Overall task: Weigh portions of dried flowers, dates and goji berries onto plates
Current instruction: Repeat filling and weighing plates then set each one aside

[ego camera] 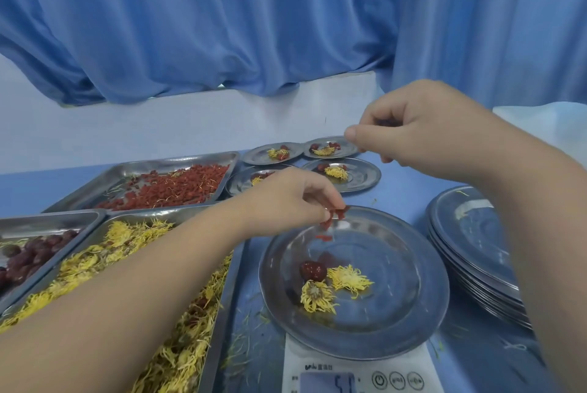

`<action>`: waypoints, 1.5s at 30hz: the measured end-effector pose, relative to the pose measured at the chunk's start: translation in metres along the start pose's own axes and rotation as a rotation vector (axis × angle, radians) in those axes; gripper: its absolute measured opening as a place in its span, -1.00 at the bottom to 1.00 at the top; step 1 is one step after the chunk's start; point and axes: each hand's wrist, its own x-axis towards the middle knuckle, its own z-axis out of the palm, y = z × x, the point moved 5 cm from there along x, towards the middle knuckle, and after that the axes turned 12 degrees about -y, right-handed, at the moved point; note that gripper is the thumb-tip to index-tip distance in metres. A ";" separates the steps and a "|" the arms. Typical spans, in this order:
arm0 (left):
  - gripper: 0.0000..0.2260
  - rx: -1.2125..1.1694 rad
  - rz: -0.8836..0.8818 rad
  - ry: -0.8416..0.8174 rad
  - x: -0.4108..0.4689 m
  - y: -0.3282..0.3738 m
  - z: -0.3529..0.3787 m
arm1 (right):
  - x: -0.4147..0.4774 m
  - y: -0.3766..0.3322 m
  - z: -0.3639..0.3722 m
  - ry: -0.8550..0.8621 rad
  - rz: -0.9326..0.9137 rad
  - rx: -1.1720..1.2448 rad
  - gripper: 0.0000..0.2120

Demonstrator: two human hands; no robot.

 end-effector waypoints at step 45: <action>-0.85 -0.807 -0.201 0.779 -0.105 -0.007 0.039 | -0.138 0.066 0.068 -0.255 0.515 0.138 -0.58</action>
